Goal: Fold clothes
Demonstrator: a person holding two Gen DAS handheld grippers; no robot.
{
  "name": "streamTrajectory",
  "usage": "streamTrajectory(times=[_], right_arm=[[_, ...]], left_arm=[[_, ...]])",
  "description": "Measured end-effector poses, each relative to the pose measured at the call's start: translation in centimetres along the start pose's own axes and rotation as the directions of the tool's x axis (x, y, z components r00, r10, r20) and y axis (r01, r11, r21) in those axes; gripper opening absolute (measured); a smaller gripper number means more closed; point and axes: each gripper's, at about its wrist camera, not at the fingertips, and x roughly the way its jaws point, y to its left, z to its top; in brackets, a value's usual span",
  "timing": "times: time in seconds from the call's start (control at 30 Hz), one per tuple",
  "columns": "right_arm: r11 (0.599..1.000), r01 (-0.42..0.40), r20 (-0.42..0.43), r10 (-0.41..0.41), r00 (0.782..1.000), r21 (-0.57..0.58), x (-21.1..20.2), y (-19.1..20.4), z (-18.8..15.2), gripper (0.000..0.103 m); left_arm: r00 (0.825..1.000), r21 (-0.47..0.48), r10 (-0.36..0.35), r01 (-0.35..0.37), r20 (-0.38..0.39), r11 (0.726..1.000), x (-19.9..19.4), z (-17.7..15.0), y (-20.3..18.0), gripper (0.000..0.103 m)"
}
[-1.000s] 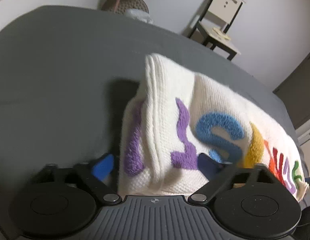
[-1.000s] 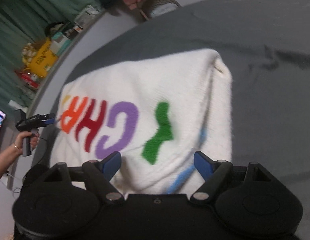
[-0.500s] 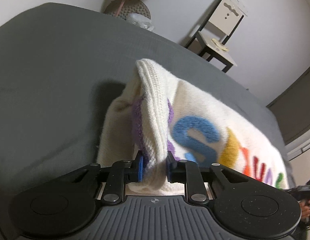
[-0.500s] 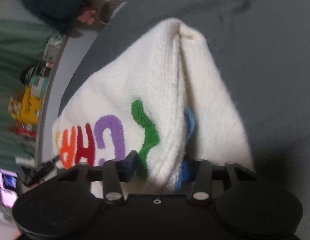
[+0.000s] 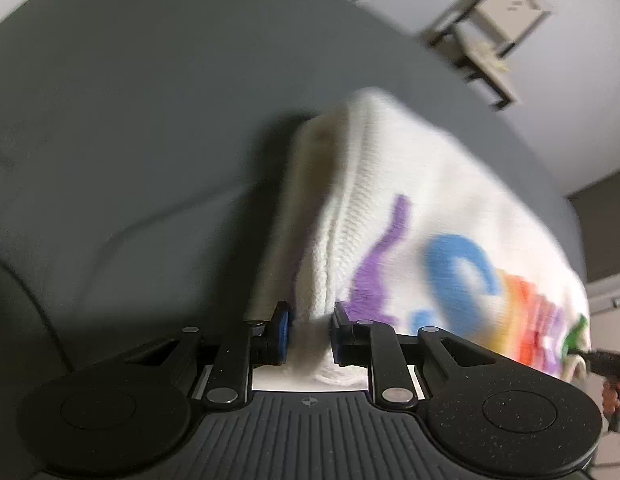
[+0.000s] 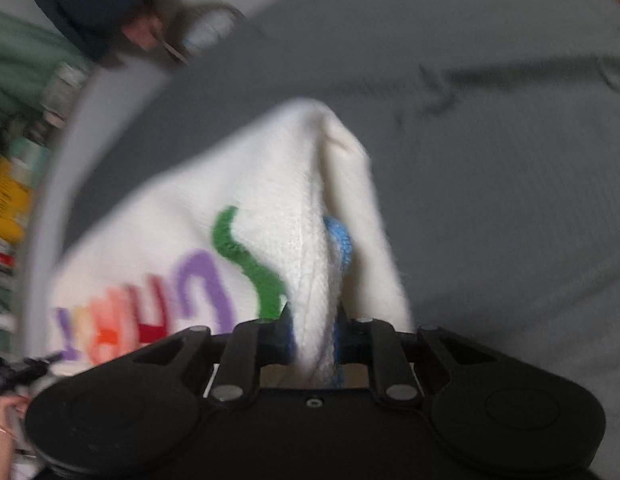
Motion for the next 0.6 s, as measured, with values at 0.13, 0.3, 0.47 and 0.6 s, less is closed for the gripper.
streamTrajectory(times=[0.13,0.3,0.47,0.6], right_arm=[[0.996,-0.054,0.02,0.052,0.998,0.074,1.4,-2.0,-0.6,0.035],[0.971,-0.21,-0.022,0.214,0.977,0.118,1.0,-2.5,-2.5,0.068],[0.979,-0.193,-0.023,0.194,0.981,0.06,1.9,-0.3,-3.2,0.04],[0.981,-0.175,0.013,0.175,0.984,0.078,1.0,0.8,-3.0,0.021]], left_arm=[[0.989,-0.048,-0.139,0.141,0.051,0.989,0.5,-0.9,1.3,0.028],[0.962,-0.013,-0.267,0.268,0.059,0.963,0.5,-2.4,0.1,0.089],[0.985,0.082,-0.135,0.126,0.109,0.989,1.3,-2.3,-3.4,0.026],[0.962,-0.02,-0.259,0.262,0.087,0.965,-1.2,-0.9,-4.0,0.022]])
